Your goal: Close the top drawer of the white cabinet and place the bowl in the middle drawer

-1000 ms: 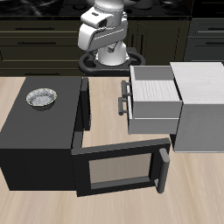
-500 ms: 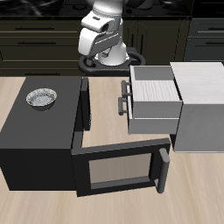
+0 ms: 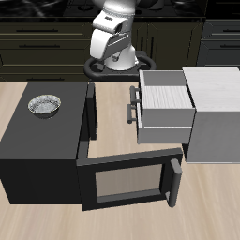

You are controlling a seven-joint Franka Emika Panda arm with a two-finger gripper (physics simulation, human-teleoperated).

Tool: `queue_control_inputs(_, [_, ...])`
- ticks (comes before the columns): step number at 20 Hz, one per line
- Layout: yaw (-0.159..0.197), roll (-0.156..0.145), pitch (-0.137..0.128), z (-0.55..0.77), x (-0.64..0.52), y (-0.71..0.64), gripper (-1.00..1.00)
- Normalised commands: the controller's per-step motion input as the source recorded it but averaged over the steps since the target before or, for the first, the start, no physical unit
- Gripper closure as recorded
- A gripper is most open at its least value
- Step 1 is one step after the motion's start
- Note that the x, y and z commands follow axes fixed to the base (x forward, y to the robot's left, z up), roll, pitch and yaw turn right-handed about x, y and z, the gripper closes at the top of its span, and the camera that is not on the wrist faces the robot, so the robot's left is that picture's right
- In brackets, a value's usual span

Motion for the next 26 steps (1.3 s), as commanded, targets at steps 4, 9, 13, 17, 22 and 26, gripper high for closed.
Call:
queue_control_inputs(4, [0.002, -0.001, 0.012, -0.05, 0.1, 0.0, -1.0])
queue_control_inputs(9, [0.022, 0.014, 0.014, -0.12, 0.1, 0.04, -1.0])
queue_control_inputs(13, [0.058, -0.002, -0.008, -0.1, 0.13, 0.06, -1.0])
queue_control_inputs(17, [0.053, 0.014, 0.016, -0.18, 0.17, 0.1, -1.0])
queue_control_inputs(22, [0.003, 0.006, 0.01, -0.17, 0.06, 0.04, -1.0])
queue_control_inputs(26, [0.037, -0.007, 0.005, -0.19, 0.07, 0.02, -1.0])
